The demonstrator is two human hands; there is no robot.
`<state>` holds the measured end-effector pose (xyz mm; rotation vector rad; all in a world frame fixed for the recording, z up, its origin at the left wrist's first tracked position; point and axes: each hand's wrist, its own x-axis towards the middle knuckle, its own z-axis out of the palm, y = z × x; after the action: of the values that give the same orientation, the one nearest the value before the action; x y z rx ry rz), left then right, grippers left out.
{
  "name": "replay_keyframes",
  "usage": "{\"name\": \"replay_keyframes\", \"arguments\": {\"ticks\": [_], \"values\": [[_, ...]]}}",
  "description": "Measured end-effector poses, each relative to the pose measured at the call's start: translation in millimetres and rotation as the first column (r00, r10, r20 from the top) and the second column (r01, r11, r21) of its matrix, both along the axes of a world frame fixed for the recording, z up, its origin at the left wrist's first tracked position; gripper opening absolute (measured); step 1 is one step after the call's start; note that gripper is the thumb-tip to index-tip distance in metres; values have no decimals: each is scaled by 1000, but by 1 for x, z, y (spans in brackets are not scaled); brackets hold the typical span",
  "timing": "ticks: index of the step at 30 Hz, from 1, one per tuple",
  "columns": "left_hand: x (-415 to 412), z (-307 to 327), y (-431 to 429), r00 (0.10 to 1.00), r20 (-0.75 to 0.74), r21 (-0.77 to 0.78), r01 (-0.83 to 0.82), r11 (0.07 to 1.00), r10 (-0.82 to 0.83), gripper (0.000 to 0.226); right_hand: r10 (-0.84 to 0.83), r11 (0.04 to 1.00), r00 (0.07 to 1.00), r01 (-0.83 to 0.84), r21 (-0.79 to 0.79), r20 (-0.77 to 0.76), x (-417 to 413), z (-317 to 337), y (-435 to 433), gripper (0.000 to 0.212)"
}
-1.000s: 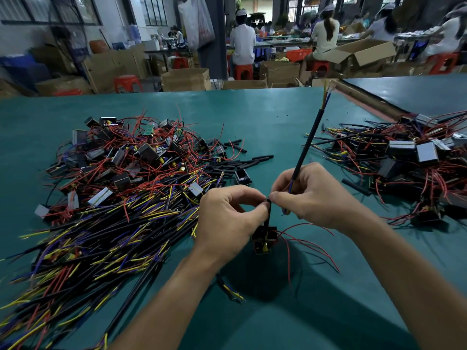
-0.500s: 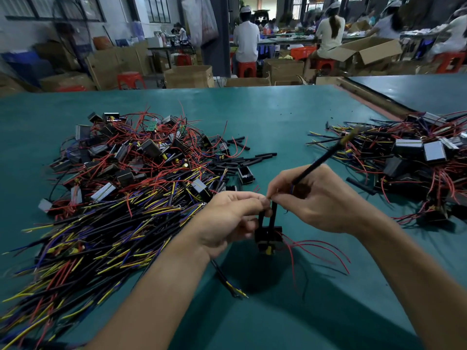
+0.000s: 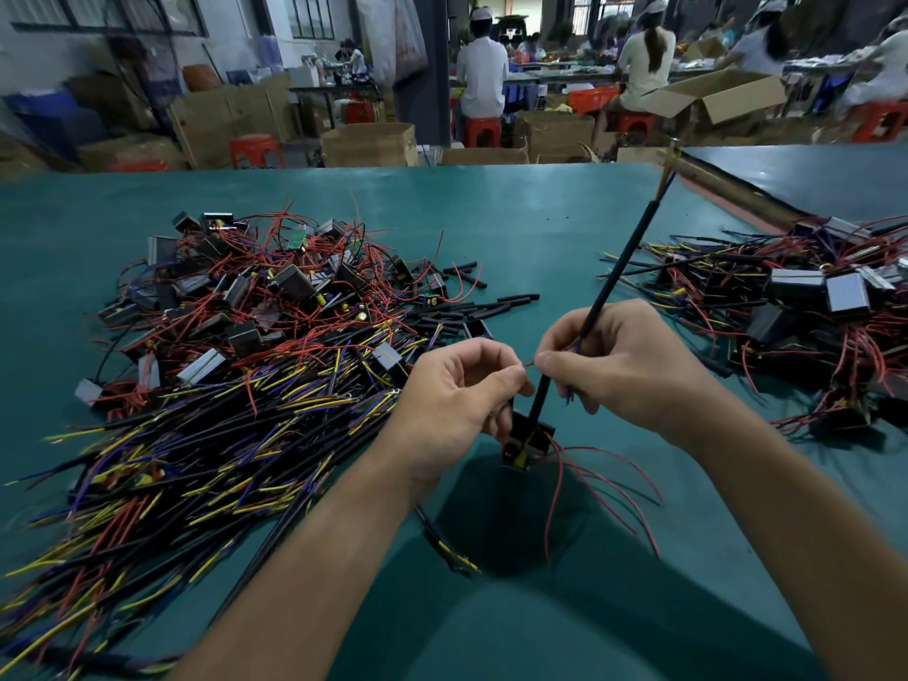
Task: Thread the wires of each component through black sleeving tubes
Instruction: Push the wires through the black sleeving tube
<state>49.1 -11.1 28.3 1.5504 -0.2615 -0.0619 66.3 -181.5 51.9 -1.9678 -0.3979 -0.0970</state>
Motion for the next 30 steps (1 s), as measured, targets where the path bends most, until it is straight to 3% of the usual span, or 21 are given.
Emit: {"name": "replay_keyframes", "arguments": {"ticks": [4, 10, 23, 26, 30], "values": [[0, -2, 1, 999, -11, 4, 43, 999, -42, 15, 10, 1000, 998, -9, 18, -57, 0, 1, -2, 18], [3, -2, 4, 992, -99, -67, 76, 995, -83, 21, 110, 992, 994, -108, -71, 20, -4, 4, -2, 15], [3, -4, 5, 994, -35, -20, 99, 995, -100, 19, 161, 976, 987, -158, -149, 10, -8, 8, -4, 15], [3, -4, 5, 995, 56, 58, 78, 995, -82, 21, 152, 976, 988, -148, -159, 12, -7, 8, -3, 16], [2, -11, 5, 939, 342, 317, -86, 944, -30, 21, 110, 979, 994, -108, -175, 1, -4, 6, -5, 17]]}}
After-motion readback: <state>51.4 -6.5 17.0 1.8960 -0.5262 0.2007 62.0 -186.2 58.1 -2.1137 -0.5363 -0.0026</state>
